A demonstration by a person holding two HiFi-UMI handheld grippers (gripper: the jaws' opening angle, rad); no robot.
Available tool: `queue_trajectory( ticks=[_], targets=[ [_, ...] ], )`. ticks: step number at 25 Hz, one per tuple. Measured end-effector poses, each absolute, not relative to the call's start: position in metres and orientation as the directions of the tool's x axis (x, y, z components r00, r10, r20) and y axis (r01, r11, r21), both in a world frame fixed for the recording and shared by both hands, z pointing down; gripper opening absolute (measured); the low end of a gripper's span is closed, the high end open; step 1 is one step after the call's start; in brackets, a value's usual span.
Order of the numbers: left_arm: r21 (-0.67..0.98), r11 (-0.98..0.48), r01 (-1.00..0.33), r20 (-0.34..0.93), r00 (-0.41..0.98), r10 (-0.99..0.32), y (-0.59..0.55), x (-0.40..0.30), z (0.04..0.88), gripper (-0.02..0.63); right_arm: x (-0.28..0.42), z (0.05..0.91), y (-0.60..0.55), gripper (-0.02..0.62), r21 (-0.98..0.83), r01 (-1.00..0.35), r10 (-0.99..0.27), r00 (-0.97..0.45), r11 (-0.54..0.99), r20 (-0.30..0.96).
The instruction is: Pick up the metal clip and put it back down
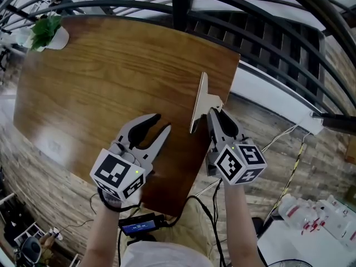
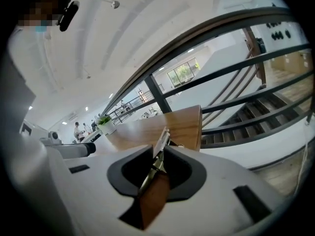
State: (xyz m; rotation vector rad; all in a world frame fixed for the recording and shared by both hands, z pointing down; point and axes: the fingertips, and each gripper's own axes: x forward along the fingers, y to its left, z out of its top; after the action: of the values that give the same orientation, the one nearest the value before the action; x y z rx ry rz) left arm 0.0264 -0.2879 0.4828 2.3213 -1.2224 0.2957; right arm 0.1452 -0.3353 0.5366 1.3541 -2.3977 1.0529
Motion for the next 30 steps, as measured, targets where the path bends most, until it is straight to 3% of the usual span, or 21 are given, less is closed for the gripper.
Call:
queue_trajectory(
  ticks=[6,19,22,30],
  targets=[
    [0.377,-0.445,-0.812,0.412,0.577,-0.705,-0.289,0.021,0.486,0.121,0.136,0.528,-0.338,0.031,-0.518,-0.789,-0.688,-0.577,0.330,0.441],
    [0.432,-0.365,-0.825,0.440,0.546,-0.713,-0.290,0.011,0.496,0.123,0.136,0.512,-0.328,0.028,-0.521,-0.781,-0.698,-0.584,0.344,0.414],
    [0.453,-0.358,-0.817,0.443,0.554,-0.705,-0.289,0.013,0.496,0.183,0.134,0.503,-0.322,0.028,-0.532,-0.771,-0.703,-0.592,0.351,0.395],
    [0.509,-0.361,-0.781,0.434,0.595,-0.676,-0.281,0.021,0.492,0.206,0.127,0.470,-0.303,0.026,-0.578,-0.722,-0.716,-0.626,0.381,0.309]
  ],
)
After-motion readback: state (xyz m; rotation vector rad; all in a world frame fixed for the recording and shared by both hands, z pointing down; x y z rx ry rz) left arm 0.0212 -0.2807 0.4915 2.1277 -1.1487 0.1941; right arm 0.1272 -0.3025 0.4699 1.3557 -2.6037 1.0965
